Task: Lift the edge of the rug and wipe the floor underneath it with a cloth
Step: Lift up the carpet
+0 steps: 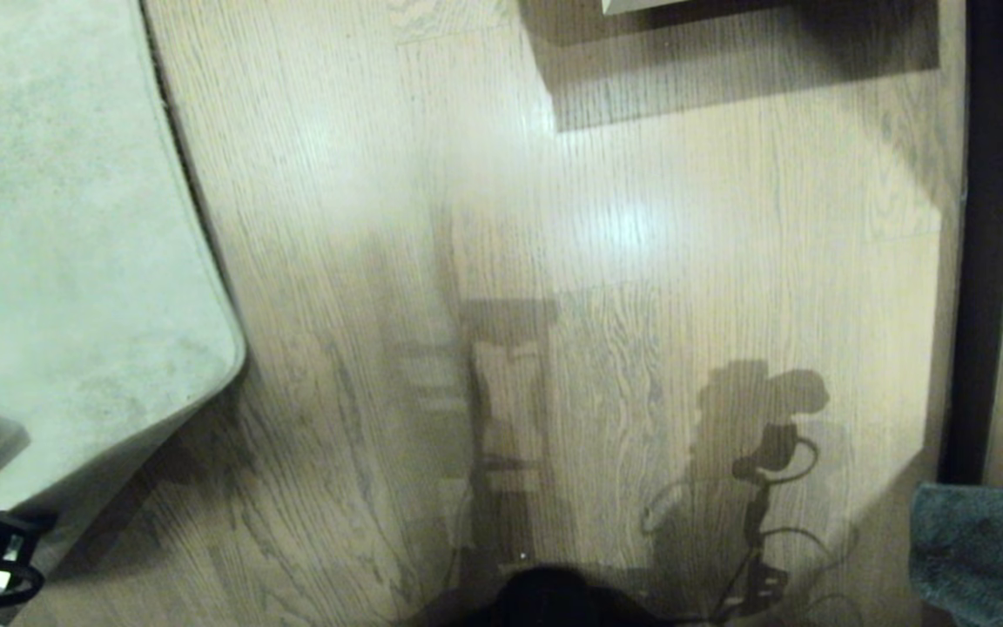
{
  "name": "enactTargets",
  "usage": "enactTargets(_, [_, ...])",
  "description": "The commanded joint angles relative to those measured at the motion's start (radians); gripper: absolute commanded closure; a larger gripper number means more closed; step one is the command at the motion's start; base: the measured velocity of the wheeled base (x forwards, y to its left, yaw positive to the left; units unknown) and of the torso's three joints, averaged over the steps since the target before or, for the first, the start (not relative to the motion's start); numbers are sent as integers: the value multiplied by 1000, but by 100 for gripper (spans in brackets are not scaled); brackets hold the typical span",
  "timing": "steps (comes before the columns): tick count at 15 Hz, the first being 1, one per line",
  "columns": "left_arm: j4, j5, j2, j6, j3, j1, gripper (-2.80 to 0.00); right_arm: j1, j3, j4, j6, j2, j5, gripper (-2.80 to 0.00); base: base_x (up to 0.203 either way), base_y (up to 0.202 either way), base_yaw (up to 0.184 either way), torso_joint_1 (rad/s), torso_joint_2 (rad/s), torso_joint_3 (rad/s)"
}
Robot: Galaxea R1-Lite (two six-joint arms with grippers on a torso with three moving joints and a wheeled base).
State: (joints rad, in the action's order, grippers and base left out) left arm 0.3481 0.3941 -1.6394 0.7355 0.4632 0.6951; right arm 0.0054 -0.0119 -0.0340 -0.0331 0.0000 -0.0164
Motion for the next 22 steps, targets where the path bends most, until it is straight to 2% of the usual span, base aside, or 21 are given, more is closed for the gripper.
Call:
enactTargets(1, [6,9,7,4,0,0,0,1,0,0,1,0,0,0,0,0,0,0,0,0])
enactTargets(22, [9,9,-1,4,-6,0,0,1,0,-1,2,0,0,0,0,0,0,0,0,0])
